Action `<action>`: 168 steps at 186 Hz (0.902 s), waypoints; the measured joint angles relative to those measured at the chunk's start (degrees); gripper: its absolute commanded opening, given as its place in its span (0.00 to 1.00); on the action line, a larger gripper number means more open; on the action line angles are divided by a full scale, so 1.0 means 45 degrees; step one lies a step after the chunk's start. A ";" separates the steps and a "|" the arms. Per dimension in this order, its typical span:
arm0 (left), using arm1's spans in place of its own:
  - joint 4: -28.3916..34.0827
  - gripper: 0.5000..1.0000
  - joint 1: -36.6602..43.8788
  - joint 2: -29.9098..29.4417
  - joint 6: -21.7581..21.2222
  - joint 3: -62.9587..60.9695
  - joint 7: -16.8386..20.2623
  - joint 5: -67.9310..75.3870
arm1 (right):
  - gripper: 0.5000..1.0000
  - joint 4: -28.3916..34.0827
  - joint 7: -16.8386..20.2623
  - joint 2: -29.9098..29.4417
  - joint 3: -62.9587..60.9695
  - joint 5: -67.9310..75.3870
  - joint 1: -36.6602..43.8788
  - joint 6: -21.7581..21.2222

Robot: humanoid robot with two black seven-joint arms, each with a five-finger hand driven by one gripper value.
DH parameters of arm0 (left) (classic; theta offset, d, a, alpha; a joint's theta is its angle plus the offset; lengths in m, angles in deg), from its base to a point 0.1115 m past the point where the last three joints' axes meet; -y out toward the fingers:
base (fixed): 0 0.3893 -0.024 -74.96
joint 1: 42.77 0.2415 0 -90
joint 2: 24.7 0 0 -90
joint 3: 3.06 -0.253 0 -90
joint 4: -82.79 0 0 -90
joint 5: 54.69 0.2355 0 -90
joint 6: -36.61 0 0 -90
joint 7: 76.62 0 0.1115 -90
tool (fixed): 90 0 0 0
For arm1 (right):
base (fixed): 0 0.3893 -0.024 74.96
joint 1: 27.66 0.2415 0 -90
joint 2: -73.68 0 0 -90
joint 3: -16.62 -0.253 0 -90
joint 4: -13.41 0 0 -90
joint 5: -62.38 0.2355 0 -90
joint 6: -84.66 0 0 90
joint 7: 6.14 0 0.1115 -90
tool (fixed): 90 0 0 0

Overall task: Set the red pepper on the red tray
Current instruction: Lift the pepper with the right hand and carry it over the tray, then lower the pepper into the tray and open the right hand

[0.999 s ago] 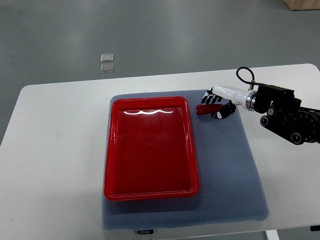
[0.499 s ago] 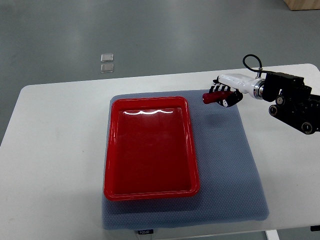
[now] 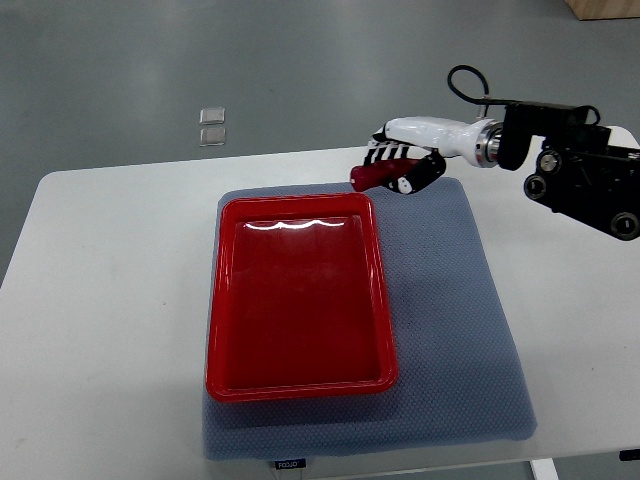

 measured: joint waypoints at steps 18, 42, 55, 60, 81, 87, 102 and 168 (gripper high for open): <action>-0.0018 1.00 -0.0010 0.0000 0.0000 0.0001 0.0002 0.0000 | 0.00 -0.0699 -0.0001 -0.1519 0.0666 0.0034 0.0327 0.0028; -0.0098 1.00 -0.0013 0.0000 0.0001 -0.0005 0.0001 0.0000 | 0.00 -0.1633 -0.0041 -0.2996 0.1410 -0.0044 0.0300 0.0180; -0.0125 1.00 -0.0014 0.0000 0.0000 -0.0025 0.0000 0.0000 | 0.00 -0.1952 -0.0057 -0.3579 0.1694 -0.0074 0.0067 0.0326; -0.0140 1.00 -0.0016 0.0000 0.0001 -0.0035 0.0001 0.0001 | 0.00 -0.2048 -0.0062 -0.3792 0.1783 -0.0090 -0.0065 0.0377; -0.0195 1.00 -0.0016 0.0000 0.0012 -0.0059 0.0000 0.0009 | 0.00 -0.2377 -0.0102 -0.4320 0.1936 -0.0116 -0.0524 0.0529; -0.0197 1.00 -0.0015 0.0000 0.0013 -0.0060 -0.0002 0.0010 | 0.00 -0.2427 -0.0106 -0.4376 0.1941 -0.0120 -0.0645 0.0541; -0.0198 1.00 -0.0015 0.0000 0.0017 -0.0055 -0.0012 0.0010 | 0.02 -0.2497 -0.0128 -0.4465 0.1942 -0.0124 -0.0872 0.0548; -0.0142 1.00 -0.0015 0.0000 0.0001 0.0001 -0.0014 -0.0001 | 0.79 -0.2562 -0.0199 -0.4220 0.1673 0.0099 -0.0992 0.0517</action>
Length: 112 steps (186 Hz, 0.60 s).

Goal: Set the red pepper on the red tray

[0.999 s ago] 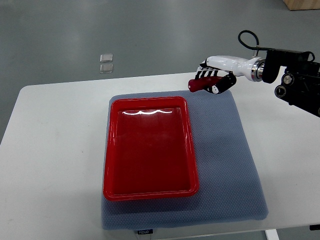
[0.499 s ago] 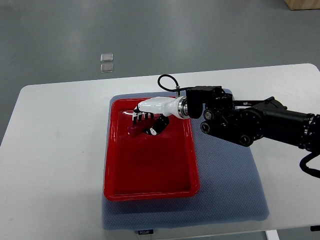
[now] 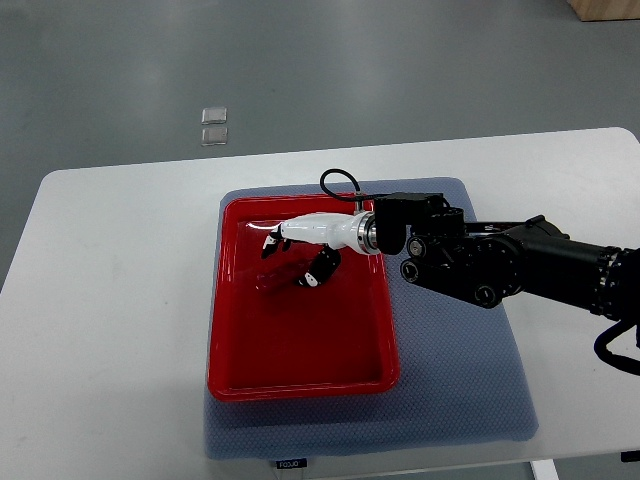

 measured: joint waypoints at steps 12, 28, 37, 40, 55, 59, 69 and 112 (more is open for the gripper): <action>0.0009 1.00 0.0001 0.0000 0.0000 0.0000 0.0000 0.0000 | 0.79 0.0081 -0.0012 0.0284 -0.0270 0.0067 0.0050 -0.0040; 0.0029 1.00 0.0000 0.0000 0.0000 0.0000 -0.0002 0.0000 | 0.79 0.0238 -0.0020 0.0728 -0.1010 0.0180 0.0076 -0.0119; 0.0039 1.00 0.0001 0.0000 0.0000 0.0000 -0.0001 0.0000 | 0.79 0.0297 -0.0021 0.1041 -0.1607 0.0305 0.0074 -0.0141; 0.0040 1.00 0.0001 0.0000 0.0000 0.0000 -0.0002 0.0000 | 0.79 0.0312 -0.0021 0.1144 -0.1820 0.0365 0.0063 -0.0147; 0.0056 1.00 0.0001 0.0000 0.0000 -0.0002 -0.0001 0.0000 | 0.79 0.0343 -0.0033 0.1687 -0.3293 0.1058 -0.0103 -0.0157; 0.0060 1.00 0.0001 0.0000 0.0000 -0.0004 -0.0001 0.0000 | 0.79 0.0344 -0.0034 0.1796 -0.3723 0.1333 -0.0203 -0.0158; 0.0069 1.00 0.0001 0.0000 0.0000 -0.0011 -0.0001 0.0000 | 0.79 0.0344 -0.0039 0.2050 -0.5068 0.2373 -0.0654 -0.0159; 0.0034 1.00 0.0001 0.0000 0.0000 -0.0006 0.0002 0.0000 | 0.79 0.0280 -0.0151 0.2053 -1.1326 0.8934 -0.3763 -0.0138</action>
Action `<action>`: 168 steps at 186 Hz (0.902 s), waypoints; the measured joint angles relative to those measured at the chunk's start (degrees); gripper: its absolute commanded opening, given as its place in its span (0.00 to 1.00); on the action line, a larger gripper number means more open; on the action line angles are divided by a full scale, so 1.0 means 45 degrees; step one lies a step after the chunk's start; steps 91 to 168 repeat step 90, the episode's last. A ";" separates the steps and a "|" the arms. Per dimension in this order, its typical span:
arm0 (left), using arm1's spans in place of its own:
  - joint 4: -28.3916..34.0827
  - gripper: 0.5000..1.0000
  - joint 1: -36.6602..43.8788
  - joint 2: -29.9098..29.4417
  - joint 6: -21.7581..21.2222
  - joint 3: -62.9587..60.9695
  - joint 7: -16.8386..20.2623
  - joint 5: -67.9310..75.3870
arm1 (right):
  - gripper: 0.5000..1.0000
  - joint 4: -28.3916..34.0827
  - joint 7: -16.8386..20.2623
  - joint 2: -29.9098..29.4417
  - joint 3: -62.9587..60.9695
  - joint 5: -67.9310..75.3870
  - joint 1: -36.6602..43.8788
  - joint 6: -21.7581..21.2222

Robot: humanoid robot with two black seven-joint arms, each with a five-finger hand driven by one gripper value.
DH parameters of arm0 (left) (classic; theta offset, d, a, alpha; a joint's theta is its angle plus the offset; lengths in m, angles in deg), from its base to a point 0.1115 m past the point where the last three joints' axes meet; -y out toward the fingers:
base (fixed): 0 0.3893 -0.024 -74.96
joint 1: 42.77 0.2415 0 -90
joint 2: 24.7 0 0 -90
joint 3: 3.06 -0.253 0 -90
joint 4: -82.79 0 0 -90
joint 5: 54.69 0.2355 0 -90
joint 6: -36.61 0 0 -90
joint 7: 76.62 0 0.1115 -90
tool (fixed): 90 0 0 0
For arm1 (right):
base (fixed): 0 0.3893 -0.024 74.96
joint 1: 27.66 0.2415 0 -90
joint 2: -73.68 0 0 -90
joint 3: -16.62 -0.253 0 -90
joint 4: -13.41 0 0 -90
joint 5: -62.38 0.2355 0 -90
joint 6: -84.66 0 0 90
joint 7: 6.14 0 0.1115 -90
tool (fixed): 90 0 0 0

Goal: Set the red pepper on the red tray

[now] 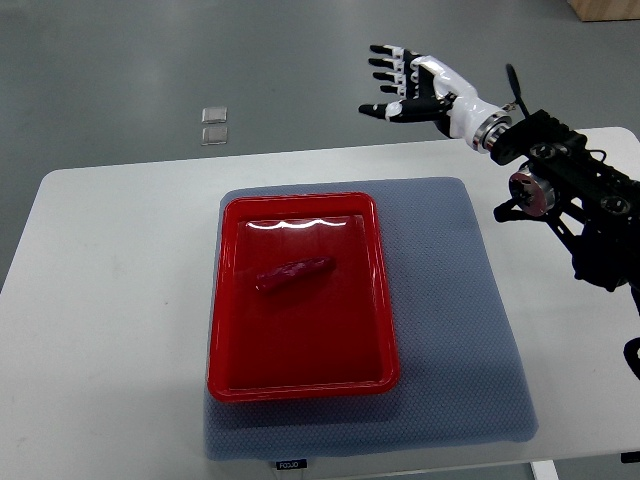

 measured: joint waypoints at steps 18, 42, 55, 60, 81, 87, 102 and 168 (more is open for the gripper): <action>-0.0008 1.00 0.0000 0.0000 0.0000 0.0004 0.0000 0.0000 | 0.80 -0.0121 -0.0099 -0.0255 -0.1486 0.3180 -0.1227 -0.0041; -0.0010 1.00 0.0000 0.0000 0.0000 0.0003 0.0000 0.0000 | 0.82 -0.0532 -0.0201 -0.0547 -0.1830 0.5610 -0.1892 -0.0068; -0.0010 1.00 0.0000 0.0000 0.0000 -0.0004 0.0000 0.0000 | 0.82 -0.0752 -0.0226 -0.0687 -0.1852 0.6034 -0.2004 -0.0074; -0.0010 1.00 0.0000 0.0000 0.0000 -0.0008 0.0000 0.0000 | 0.82 -0.0809 -0.0230 -0.0750 -0.1853 0.6113 -0.2041 -0.0081; -0.0010 1.00 -0.0001 0.0000 0.0000 -0.0014 0.0001 0.0000 | 0.82 -0.0882 -0.0237 -0.1022 -0.1829 0.6157 -0.2164 -0.0161; -0.0009 1.00 -0.0001 0.0000 0.0000 -0.0018 0.0002 0.0000 | 0.82 -0.0891 -0.0238 -0.1088 -0.1816 0.6147 -0.2183 -0.0211; -0.0007 1.00 0.0000 0.0000 0.0000 -0.0022 0.0002 0.0000 | 0.82 -0.0896 -0.0238 -0.1125 -0.1809 0.6139 -0.2191 -0.0248; -0.0007 1.00 0.0000 0.0000 0.0000 -0.0022 0.0002 0.0000 | 0.82 -0.0896 -0.0238 -0.1125 -0.1809 0.6139 -0.2191 -0.0248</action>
